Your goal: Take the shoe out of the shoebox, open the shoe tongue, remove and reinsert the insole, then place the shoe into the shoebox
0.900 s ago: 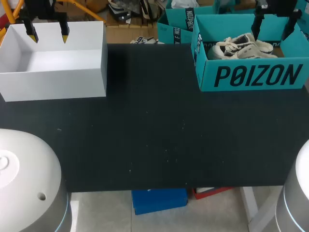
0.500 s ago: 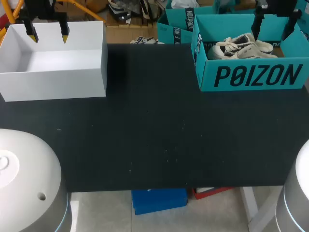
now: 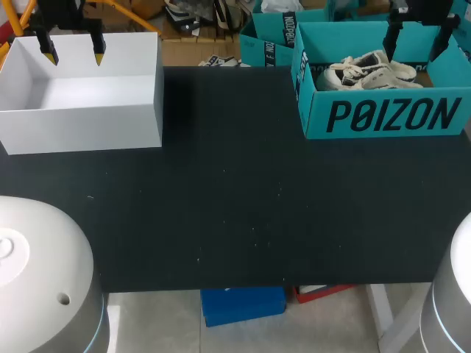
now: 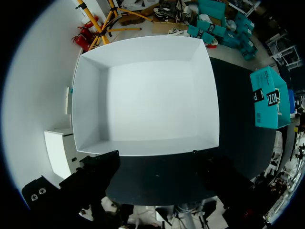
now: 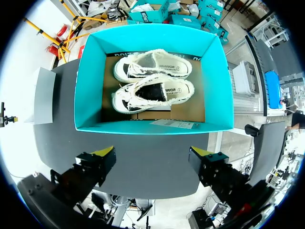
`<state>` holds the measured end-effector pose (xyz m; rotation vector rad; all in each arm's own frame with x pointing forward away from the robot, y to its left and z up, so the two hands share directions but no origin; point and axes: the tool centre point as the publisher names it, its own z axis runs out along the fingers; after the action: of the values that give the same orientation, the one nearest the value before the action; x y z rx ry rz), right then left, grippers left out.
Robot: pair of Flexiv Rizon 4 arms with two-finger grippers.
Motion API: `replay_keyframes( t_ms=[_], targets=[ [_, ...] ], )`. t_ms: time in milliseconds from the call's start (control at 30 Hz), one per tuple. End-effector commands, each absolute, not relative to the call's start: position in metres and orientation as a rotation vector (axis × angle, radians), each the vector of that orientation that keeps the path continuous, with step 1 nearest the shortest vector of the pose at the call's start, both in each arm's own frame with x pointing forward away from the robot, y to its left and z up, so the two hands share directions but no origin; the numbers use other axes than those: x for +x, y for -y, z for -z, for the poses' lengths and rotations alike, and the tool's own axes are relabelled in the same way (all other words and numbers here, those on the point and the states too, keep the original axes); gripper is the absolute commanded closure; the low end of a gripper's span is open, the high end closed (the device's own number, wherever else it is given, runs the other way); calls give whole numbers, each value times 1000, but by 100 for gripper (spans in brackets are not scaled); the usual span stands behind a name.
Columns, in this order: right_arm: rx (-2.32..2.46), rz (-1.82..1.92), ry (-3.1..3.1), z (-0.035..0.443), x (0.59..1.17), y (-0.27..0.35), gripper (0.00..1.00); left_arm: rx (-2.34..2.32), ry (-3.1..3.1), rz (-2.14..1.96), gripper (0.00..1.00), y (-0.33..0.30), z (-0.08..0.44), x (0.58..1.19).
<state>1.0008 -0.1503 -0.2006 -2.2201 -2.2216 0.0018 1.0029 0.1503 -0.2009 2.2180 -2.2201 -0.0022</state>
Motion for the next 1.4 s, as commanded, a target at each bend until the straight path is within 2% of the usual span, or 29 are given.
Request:
replay_keyframes(
  t_ms=[33, 767, 1067, 1400],
  targets=[
    [-2220, -3, 2221, 200, 1001, 150, 0, 2219, 2220, 4, 0, -150, 200, 1002],
    [-2181, -6, 2274, 199, 1007, 147, 0, 2219, 2220, 4, 0, -150, 200, 1002],
    [-1341, 16, 2869, 181, 1045, 131, 0, 2219, 2220, 4, 0, -150, 200, 1002],
    [-295, 25, 3188, 169, 1045, 136, 0, 2219, 2220, 4, 0, -150, 200, 1002]
  ],
)
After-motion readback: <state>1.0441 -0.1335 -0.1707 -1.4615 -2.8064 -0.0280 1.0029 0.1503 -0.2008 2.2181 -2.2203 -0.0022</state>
